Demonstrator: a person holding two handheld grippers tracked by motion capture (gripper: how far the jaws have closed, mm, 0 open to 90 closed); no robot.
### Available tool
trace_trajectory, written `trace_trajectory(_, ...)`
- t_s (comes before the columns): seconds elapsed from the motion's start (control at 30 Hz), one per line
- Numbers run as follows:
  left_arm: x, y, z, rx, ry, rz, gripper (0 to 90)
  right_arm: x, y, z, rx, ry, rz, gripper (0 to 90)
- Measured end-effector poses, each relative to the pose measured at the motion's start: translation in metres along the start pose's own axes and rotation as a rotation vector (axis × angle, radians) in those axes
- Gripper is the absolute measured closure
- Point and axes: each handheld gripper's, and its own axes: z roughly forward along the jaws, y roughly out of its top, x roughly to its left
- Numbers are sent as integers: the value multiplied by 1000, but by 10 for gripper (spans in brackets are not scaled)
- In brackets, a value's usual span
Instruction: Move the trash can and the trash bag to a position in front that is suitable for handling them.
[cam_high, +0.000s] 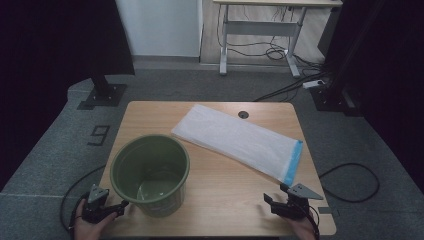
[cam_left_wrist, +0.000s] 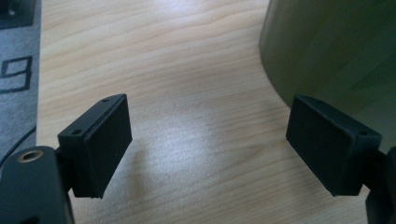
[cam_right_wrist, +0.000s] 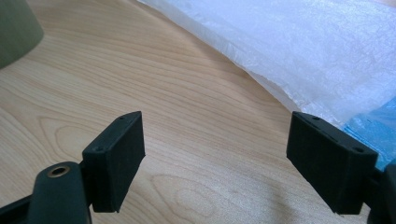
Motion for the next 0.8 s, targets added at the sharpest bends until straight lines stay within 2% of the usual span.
trace_trajectory(0.1, 1, 1, 1, 7, -5, 20, 144, -1, -2, -3, 1, -17, -6, 187)
trace_trajectory(0.23, 6, 4, 2, 11, -4, 28, 142, -5, -6, -8, -4, -27, 11, 189)
trace_trajectory(0.37, 15, 6, -3, -25, -32, -2, 140, -10, -11, -15, -6, -40, 26, 194)
trace_trajectory(0.43, 19, 7, -8, -46, -41, -9, 140, -12, -12, -17, -2, -48, 29, 195)
trace_trajectory(0.53, 22, 8, -15, -57, -55, 13, 146, -14, -14, -21, -9, -60, 41, 197)
trace_trajectory(0.63, 24, 4, -27, -61, -67, 38, 146, -15, -14, -22, -11, -52, 49, 197)
trace_trajectory(0.8, 19, -4, -45, -84, -96, 55, 148, -16, -10, -17, -10, -34, 42, 196)
